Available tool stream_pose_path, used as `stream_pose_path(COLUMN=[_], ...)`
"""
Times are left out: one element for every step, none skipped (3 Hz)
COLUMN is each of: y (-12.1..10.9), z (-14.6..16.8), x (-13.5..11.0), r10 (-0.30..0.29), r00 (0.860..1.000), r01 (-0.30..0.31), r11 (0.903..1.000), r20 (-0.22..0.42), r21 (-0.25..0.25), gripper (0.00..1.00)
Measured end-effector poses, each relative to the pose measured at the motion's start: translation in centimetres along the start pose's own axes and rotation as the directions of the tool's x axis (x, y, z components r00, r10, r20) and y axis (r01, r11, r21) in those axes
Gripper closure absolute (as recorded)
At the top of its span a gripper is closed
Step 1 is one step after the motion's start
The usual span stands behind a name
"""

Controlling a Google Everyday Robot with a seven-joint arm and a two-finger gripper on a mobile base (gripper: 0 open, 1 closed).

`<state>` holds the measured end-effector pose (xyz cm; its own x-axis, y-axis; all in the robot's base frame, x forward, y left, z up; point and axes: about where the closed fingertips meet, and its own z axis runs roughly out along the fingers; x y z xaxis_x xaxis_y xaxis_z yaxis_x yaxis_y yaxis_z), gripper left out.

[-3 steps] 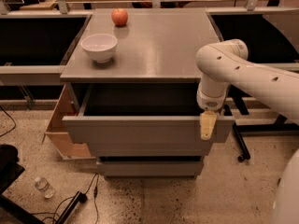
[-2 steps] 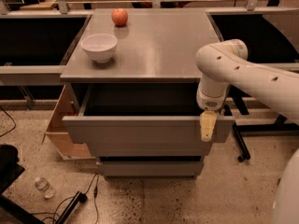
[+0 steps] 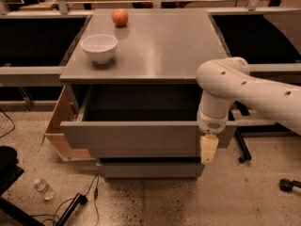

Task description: Open top drawer

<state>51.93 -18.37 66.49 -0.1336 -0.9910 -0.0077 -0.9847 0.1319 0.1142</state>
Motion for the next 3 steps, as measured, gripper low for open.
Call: stream_pose_path(y=[0.1,0.2,0.2], z=[-0.9,-1.7,-2.0], x=[0.0,0.0,0.0], r10=[0.0,0.0,0.0], r00=[1.0,1.0,1.0], r01=[0.0,0.0,0.0], r11=[1.0,1.0,1.0], r20=[0.0,0.0,0.0], r21=[0.0,0.0,0.0], gripper=[0.5,0.73,0.96])
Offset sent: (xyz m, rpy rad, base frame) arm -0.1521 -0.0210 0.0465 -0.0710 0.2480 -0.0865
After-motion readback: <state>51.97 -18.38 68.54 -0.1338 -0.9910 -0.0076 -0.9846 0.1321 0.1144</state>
